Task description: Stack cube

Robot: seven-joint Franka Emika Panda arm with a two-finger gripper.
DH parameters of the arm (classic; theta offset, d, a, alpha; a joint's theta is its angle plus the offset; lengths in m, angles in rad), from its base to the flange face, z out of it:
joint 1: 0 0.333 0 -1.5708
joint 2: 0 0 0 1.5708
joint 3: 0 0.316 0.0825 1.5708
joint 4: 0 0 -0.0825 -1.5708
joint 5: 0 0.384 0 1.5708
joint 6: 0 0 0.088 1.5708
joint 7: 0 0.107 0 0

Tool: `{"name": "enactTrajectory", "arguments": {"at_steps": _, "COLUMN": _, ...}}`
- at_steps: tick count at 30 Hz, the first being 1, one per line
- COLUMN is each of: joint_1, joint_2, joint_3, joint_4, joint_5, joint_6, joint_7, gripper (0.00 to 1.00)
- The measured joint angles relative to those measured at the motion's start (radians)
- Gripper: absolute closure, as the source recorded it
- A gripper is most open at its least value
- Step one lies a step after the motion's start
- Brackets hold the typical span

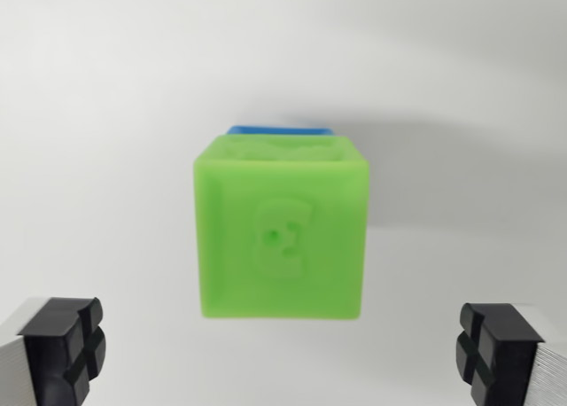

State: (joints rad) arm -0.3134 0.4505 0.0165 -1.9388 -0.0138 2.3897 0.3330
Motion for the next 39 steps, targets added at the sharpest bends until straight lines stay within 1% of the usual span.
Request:
{"name": "enactTrajectory", "arguments": {"at_steps": 8, "joint_1": 0.000, "joint_2": -0.056, "joint_3": 0.000, "joint_4": 0.009, "joint_5": 0.000, "joint_6": -0.064, "joint_7": 0.000, "gripper": 0.00}}
{"name": "enactTrajectory", "arguments": {"at_steps": 20, "joint_1": 0.000, "joint_2": -0.133, "joint_3": 0.001, "joint_4": 0.044, "joint_5": 0.001, "joint_6": -0.175, "joint_7": 0.000, "gripper": 0.00}}
{"name": "enactTrajectory", "arguments": {"at_steps": 33, "joint_1": 0.000, "joint_2": -0.194, "joint_3": 0.001, "joint_4": 0.106, "joint_5": 0.003, "joint_6": -0.297, "joint_7": -0.001, "gripper": 0.00}}
{"name": "enactTrajectory", "arguments": {"at_steps": 39, "joint_1": 0.000, "joint_2": -0.211, "joint_3": 0.001, "joint_4": 0.136, "joint_5": 0.003, "joint_6": -0.345, "joint_7": -0.002, "gripper": 0.00}}
